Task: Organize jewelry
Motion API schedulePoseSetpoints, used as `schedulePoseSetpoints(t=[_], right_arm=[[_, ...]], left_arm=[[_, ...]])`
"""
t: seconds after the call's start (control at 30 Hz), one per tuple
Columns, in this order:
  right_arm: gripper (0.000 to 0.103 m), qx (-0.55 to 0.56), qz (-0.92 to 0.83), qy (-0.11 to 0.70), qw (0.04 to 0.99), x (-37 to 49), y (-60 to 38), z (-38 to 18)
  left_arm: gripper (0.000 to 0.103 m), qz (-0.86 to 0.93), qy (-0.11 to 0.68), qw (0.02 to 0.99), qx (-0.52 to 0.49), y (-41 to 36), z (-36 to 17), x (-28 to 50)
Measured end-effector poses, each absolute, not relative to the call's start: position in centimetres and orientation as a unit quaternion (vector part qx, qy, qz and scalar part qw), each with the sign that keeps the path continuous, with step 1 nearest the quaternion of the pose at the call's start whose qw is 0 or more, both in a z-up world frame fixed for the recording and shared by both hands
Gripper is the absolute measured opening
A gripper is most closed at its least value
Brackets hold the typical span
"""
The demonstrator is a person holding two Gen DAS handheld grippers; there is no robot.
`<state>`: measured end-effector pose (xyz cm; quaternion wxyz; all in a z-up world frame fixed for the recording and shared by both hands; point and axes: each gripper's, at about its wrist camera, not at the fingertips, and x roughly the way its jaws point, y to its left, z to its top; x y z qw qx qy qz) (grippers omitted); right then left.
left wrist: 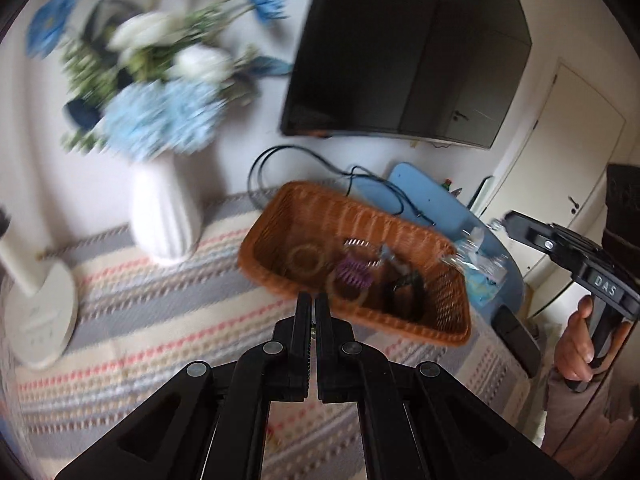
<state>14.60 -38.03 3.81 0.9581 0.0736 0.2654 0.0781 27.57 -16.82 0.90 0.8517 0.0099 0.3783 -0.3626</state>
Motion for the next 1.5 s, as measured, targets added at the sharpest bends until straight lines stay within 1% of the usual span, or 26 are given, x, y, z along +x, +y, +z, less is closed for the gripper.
schedulePoseSetpoints(t=[0.13, 0.23, 0.33, 0.47, 0.73, 0.87, 1.03, 1.07, 1.1, 1.13, 1.2, 1.23, 1.5], right_arm=[[0.011, 0.089, 0.073, 0.288, 0.951, 18.5, -39.0, 3.0], [0.011, 0.116, 0.101, 0.319, 0.935, 22.1, -39.4, 1.6], [0.011, 0.11, 0.097, 0.345, 0.927, 25.1, -38.9, 0.2], [0.011, 0.106, 0.102, 0.361, 0.921, 27.9, -37.9, -0.8], [0.011, 0.124, 0.096, 0.391, 0.907, 32.0, -38.3, -3.3], [0.011, 0.131, 0.081, 0.411, 0.898, 33.0, -38.8, -4.4], [0.012, 0.123, 0.056, 0.415, 0.9, 33.2, -39.2, -4.8], [0.012, 0.124, 0.049, 0.414, 0.901, 33.2, -39.3, -4.8], [0.016, 0.128, 0.047, 0.414, 0.9, 33.1, -39.5, -4.8], [0.024, 0.133, 0.045, 0.414, 0.899, 33.0, -39.8, -4.8], [0.032, 0.144, 0.037, 0.41, 0.9, 32.6, -40.3, -4.5], [0.033, 0.147, 0.032, 0.406, 0.902, 32.2, -40.5, -4.3], [0.034, 0.157, 0.032, 0.377, 0.912, 28.0, -40.4, -1.3]], left_arm=[[0.002, -0.372, 0.388, 0.843, 0.009, -19.8, 0.6, 29.8], [0.001, -0.375, 0.402, 0.835, 0.004, -21.2, -0.3, 31.5], [0.001, -0.374, 0.413, 0.83, 0.004, -22.3, -1.6, 33.0], [0.001, -0.367, 0.431, 0.824, 0.002, -23.6, -3.6, 35.4], [0.001, -0.368, 0.451, 0.813, -0.001, -25.0, -6.8, 38.1], [0.001, -0.372, 0.461, 0.806, 0.013, -26.1, -8.0, 38.6], [0.001, -0.377, 0.47, 0.798, 0.023, -27.0, -9.0, 38.5], [0.001, -0.376, 0.47, 0.798, 0.023, -27.1, -9.1, 38.5], [0.002, -0.376, 0.471, 0.798, 0.02, -27.1, -9.1, 38.5], [0.002, -0.376, 0.474, 0.796, 0.01, -27.0, -9.1, 38.6], [0.005, -0.38, 0.48, 0.791, -0.004, -26.7, -8.8, 38.7], [0.008, -0.38, 0.48, 0.79, -0.008, -26.4, -8.5, 38.5], [0.009, -0.375, 0.453, 0.809, -0.003, -23.2, -5.1, 35.3]])
